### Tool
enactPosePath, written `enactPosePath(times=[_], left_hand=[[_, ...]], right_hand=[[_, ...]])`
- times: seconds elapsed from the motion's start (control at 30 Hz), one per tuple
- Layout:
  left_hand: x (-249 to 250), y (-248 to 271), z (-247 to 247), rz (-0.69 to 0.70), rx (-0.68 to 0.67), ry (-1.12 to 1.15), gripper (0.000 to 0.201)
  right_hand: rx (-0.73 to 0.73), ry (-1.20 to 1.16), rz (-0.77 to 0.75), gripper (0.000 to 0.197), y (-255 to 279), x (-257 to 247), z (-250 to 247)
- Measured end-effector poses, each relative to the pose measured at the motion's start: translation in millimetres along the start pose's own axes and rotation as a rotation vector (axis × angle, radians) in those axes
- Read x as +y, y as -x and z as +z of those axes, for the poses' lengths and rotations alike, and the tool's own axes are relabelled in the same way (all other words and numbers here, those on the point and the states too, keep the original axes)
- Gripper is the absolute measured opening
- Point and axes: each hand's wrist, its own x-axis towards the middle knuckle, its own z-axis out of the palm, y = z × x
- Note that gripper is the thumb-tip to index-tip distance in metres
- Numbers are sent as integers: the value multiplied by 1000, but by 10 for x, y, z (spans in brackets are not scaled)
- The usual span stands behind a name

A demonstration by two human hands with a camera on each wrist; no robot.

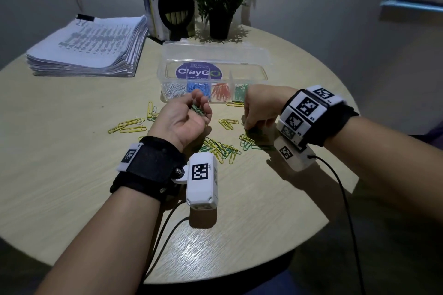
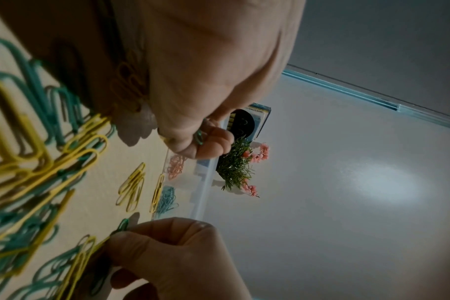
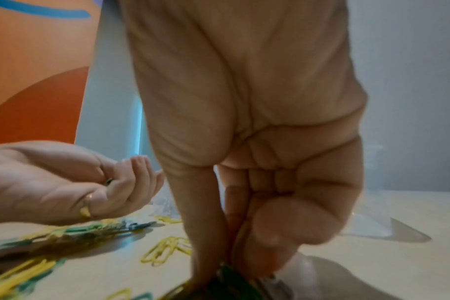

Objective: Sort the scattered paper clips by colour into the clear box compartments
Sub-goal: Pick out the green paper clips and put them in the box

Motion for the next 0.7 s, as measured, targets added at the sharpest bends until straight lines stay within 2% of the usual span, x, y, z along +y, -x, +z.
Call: enactPosePath(times=[0.23, 0.37, 0.5, 0.7], left_hand=[[-17, 82, 39, -14, -5, -15, 26], [-36, 97, 31, -23, -6, -22, 24], [-70, 112, 37, -34, -26, -45, 24], [-117, 135, 62, -34, -38, -57, 22]], right_hand=[[4, -73, -3, 8, 44, 90, -56], [42, -109, 7, 4, 100, 155, -109], [45, -133, 12, 16, 108, 167, -60], [69, -28, -26, 25, 97, 132, 44]])
